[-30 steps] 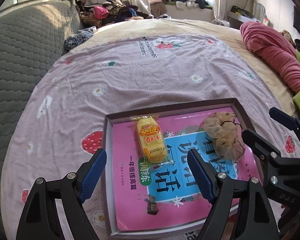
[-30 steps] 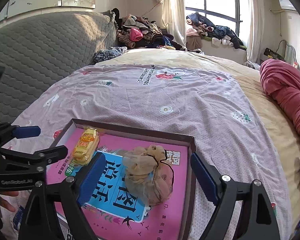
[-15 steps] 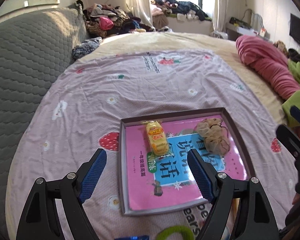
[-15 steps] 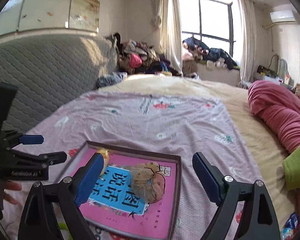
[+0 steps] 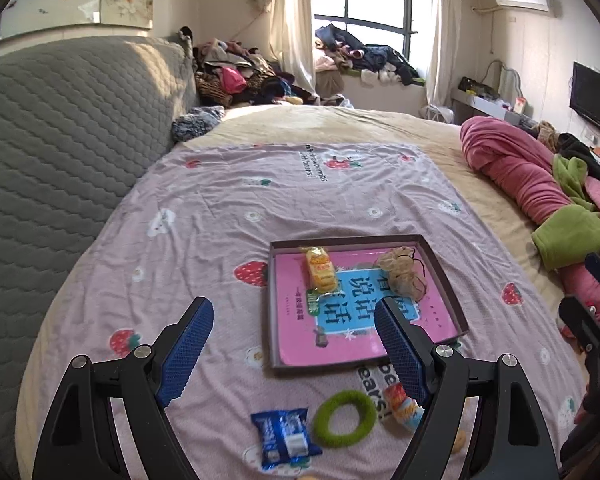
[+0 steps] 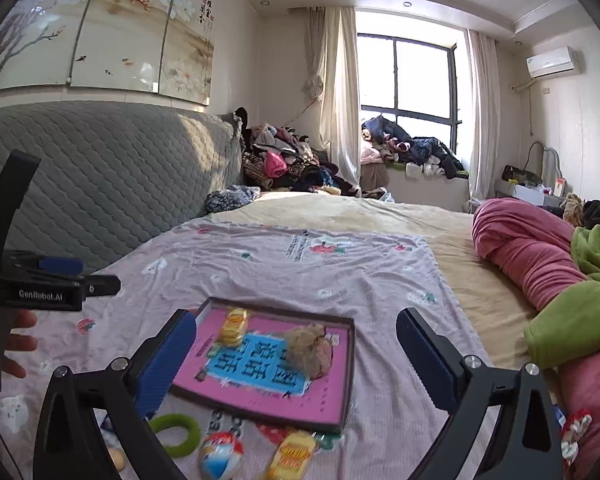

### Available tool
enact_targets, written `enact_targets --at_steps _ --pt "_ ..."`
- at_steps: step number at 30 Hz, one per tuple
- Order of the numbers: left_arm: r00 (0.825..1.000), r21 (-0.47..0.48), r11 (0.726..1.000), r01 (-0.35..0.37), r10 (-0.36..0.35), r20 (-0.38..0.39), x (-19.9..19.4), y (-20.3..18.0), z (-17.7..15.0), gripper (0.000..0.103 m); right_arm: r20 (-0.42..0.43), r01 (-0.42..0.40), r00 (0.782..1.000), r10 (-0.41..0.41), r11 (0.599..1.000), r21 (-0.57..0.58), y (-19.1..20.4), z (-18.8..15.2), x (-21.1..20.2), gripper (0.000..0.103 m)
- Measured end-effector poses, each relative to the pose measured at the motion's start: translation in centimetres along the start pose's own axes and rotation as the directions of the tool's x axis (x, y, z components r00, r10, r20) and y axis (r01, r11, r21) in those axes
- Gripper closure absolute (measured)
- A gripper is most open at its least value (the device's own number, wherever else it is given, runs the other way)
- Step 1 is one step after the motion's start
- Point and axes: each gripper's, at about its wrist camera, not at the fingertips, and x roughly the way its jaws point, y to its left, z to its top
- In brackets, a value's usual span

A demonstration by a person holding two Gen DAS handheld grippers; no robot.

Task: Organize objects
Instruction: 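Withdraw both open tools back from the tray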

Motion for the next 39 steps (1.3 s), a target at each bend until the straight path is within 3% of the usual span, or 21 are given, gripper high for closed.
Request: enact_targets --at_steps 14,24,39 --pt "1.0 -0.015 1.0 0.002 -0.001 0.006 -5.8 1.4 -4.2 0.019 0.012 0.009 1.0 -0.008 0.996 -0.085 4.8 0.9 -6.9 0.002" --pt "1.0 -0.003 1.0 0.013 -0.013 0.013 -9.1 0.9 -7.2 0.019 0.006 0.015 1.0 -0.014 0.995 -0.098 6.3 -0.2 -10.5 0.002" --pt "1.0 0.002 1.0 -0.016 0.016 -0.008 -9.1 -0.2 -11.7 0.019 -0.017 0.033 0.999 -0.035 0.995 -0.093 6.5 -2.8 -11.8 0.002"
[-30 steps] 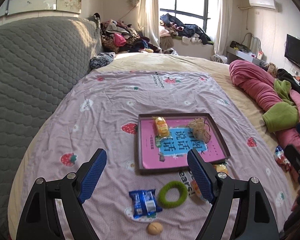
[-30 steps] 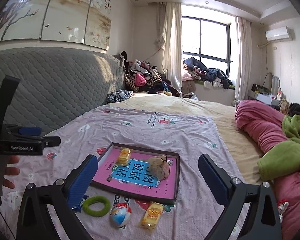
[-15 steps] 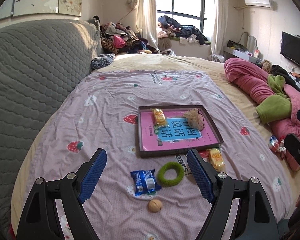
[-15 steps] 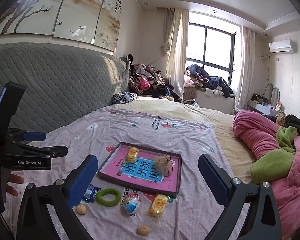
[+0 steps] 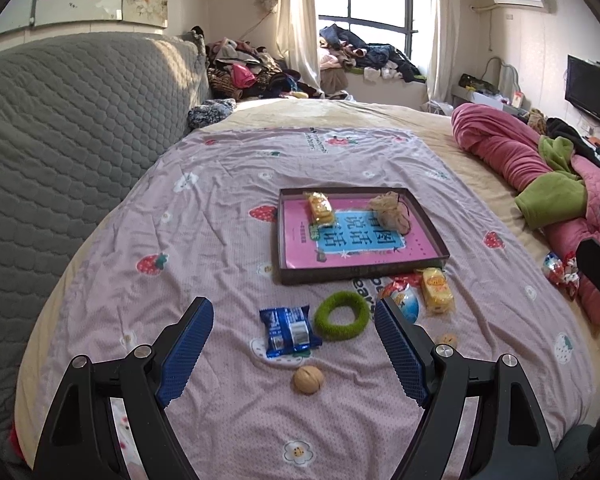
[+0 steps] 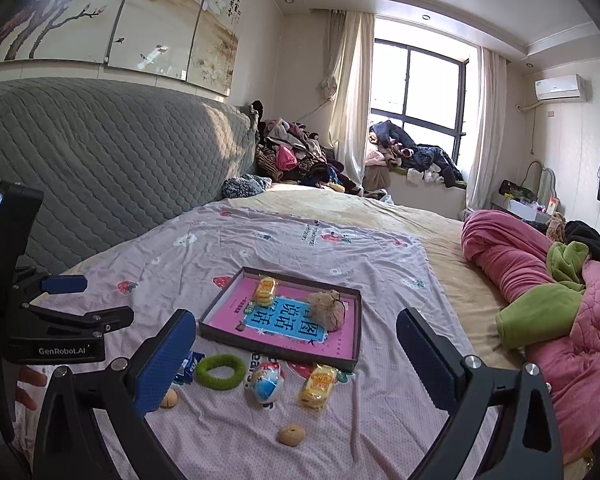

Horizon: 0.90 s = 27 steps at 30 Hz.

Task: Organize objects
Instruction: 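Withdraw both open tools back from the tray, then grasp a walnut with the left tool while the right tool grasps another walnut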

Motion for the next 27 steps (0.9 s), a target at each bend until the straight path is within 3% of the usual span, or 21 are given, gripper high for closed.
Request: enact_targets --at_steps 12,27 --pt "0.999 0.007 0.999 -0.034 0.034 -0.021 2.6 -1.2 -3.3 0.019 -0.08 -0.002 0.997 0.005 1.0 0.031 -0.4 -3.6 2.5 0.002" --pt "0.991 -0.006 0.999 -0.032 0.031 -0.127 7.4 -1.9 -7.5 0.019 -0.19 -0.012 0.981 0.021 0.999 0.046 -0.6 -7.7 6.2 0.002"
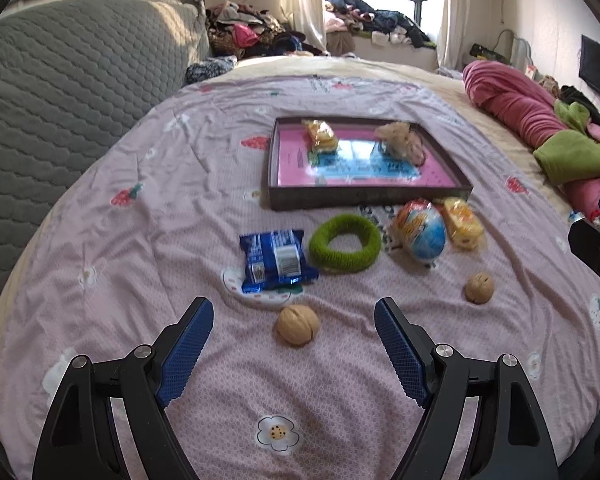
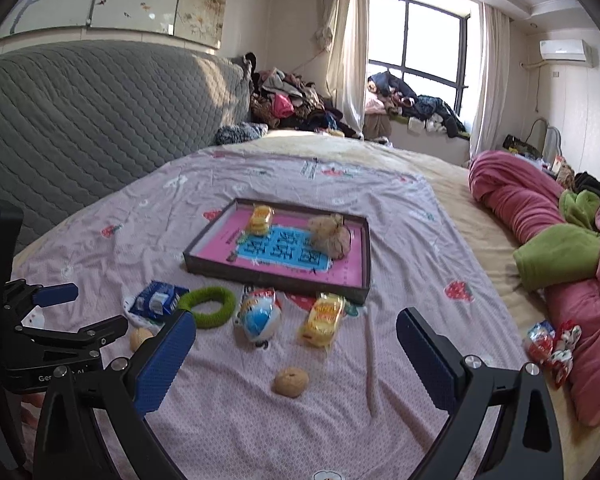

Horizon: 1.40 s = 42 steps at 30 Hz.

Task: Organize objects
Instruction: 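Grasp a walnut with the left tool while the right tool grasps another walnut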

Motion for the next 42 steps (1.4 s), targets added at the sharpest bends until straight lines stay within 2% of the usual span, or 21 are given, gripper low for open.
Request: enact_targets --at_steps 7,42 --pt "0.999 -0.009 1.0 -0.006 0.005 -0.032 1.5 0.2 -0.9 0.019 -0.034 -0.005 0.999 0.005 1.0 0.001 0.0 -1.1 1.6 0.002" --pt "0.996 -0.008 1.0 -0.003 0.002 -0.086 4.8 0.3 -2.3 0.019 -0.149 -0.018 0.989 0.019 1.0 0.008 0.0 -4.2 6.5 0.002"
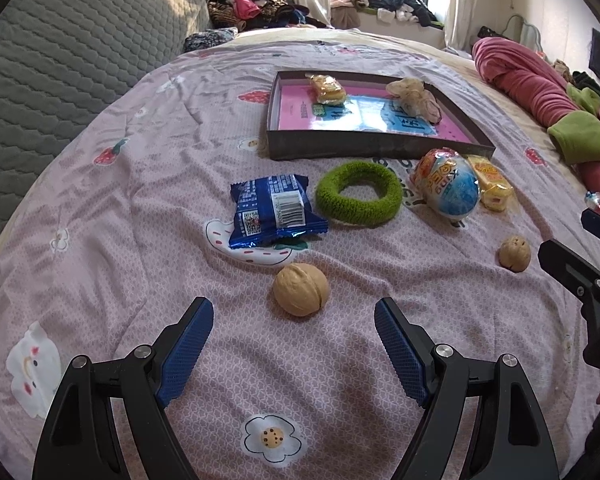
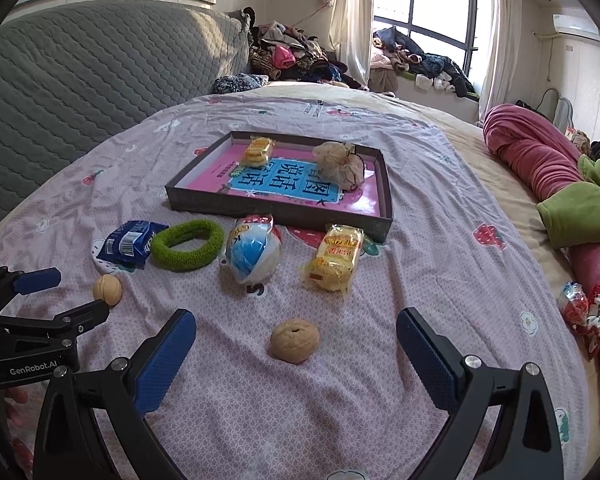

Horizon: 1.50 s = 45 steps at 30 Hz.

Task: Organize objects
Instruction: 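Grasp a walnut with the left tool while the right tool grasps another walnut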

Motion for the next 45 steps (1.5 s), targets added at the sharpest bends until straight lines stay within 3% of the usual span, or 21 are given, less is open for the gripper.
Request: enact_targets --at_steps 23,35,42,45 --pt "0.999 -0.039 0.999 -0.014 0.013 -0.037 2.8 0.6 0.7 0.019 -0.058 -0.029 0.998 0.031 0.999 0.038 -0.6 -0.9 3.9 0.019" --pt "0.999 -0.06 0.998 -0.01 0.007 -0.043 3.6 1.0 0.7 0.021 -0.093 -0.036 0.995 0.041 0.998 0.056 -0.6 -1.3 5.5 0.043" --pt "0.999 -0.064 0.998 -0.014 0.011 -0.053 3.9 0.9 0.5 0.031 -0.112 -0.04 0.993 0.045 0.998 0.039 -0.2 -1.6 6.1 0.064" --pt "0.999 -0.069 0.998 -0.004 0.0 -0.05 4.0 0.9 0.5 0.055 -0.104 -0.044 0.993 0.048 0.998 0.042 -0.2 -1.6 6.0 0.068"
